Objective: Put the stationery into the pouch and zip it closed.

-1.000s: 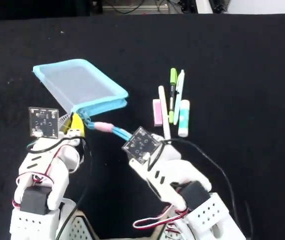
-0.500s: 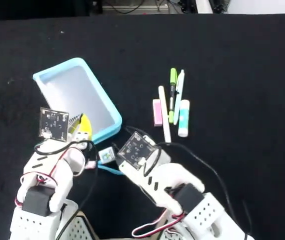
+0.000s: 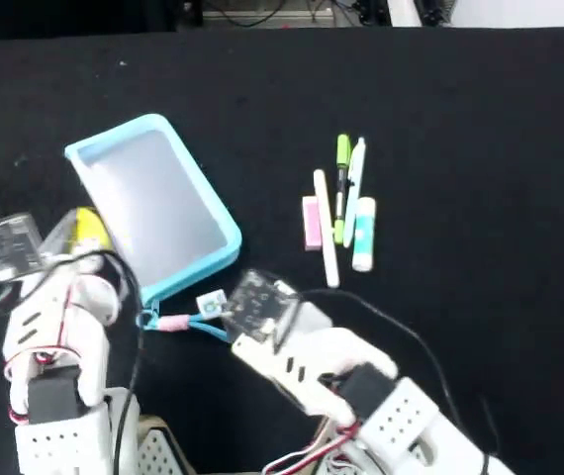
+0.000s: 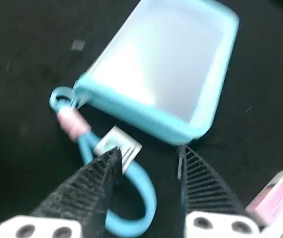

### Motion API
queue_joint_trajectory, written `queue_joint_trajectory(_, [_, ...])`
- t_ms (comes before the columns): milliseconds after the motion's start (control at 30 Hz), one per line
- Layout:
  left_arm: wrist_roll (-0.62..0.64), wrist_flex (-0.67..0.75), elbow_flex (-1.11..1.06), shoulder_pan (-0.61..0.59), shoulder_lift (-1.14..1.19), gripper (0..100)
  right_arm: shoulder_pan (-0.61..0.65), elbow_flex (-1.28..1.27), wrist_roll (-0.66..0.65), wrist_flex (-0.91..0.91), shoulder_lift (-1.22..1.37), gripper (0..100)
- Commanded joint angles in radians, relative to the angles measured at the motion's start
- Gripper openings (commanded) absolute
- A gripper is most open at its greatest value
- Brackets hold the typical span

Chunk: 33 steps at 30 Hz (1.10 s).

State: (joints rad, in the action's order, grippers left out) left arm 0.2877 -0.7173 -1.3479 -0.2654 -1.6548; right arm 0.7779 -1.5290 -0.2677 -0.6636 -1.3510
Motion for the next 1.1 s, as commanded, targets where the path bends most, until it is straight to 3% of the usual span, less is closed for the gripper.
queue_joint_trajectory(0, [0.086, 0.060, -0.012, -0.071, -0.003, 3, 0.017, 0.125, 0.008, 0.012, 0.186, 18.8])
queue_joint_trajectory(367, [0.115, 0.068, -0.045, -0.071, -0.003, 3, 0.017, 0.446, 0.002, 0.012, 0.786, 18.7])
queue_joint_trajectory(633, [0.112, 0.068, -0.042, -0.071, -0.003, 3, 0.017, 0.516, -0.006, 0.012, 0.923, 18.8])
queue_joint_trajectory(867, [0.112, 0.068, -0.042, -0.071, -0.003, 3, 0.012, 0.512, -0.166, 0.094, 1.040, 18.5])
queue_joint_trajectory(1067, [0.110, 0.068, -0.044, -0.071, -0.003, 3, -0.006, 0.610, -0.193, 0.052, 1.173, 18.3])
